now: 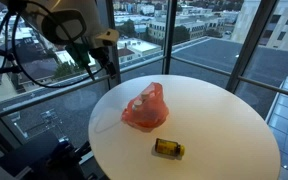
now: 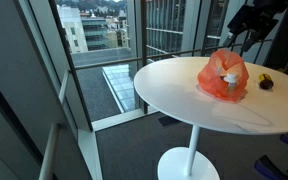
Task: Put the brown bottle inside plastic bag
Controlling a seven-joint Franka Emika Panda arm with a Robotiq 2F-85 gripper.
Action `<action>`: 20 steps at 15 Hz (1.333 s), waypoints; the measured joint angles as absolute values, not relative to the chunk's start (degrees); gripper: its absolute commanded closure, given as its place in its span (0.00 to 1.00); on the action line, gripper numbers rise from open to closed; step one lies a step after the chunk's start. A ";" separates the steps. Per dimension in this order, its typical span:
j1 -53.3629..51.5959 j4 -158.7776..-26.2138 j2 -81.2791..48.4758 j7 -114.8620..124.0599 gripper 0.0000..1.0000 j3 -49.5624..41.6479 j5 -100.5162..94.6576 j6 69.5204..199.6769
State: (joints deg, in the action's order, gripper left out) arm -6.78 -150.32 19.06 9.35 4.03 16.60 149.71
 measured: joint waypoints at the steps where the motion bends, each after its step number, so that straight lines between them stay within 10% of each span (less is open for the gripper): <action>1: -6.78 -150.32 19.06 9.35 0.00 4.03 16.60 149.71; 20: 5.00 -144.18 13.95 20.45 0.00 4.00 2.07 148.94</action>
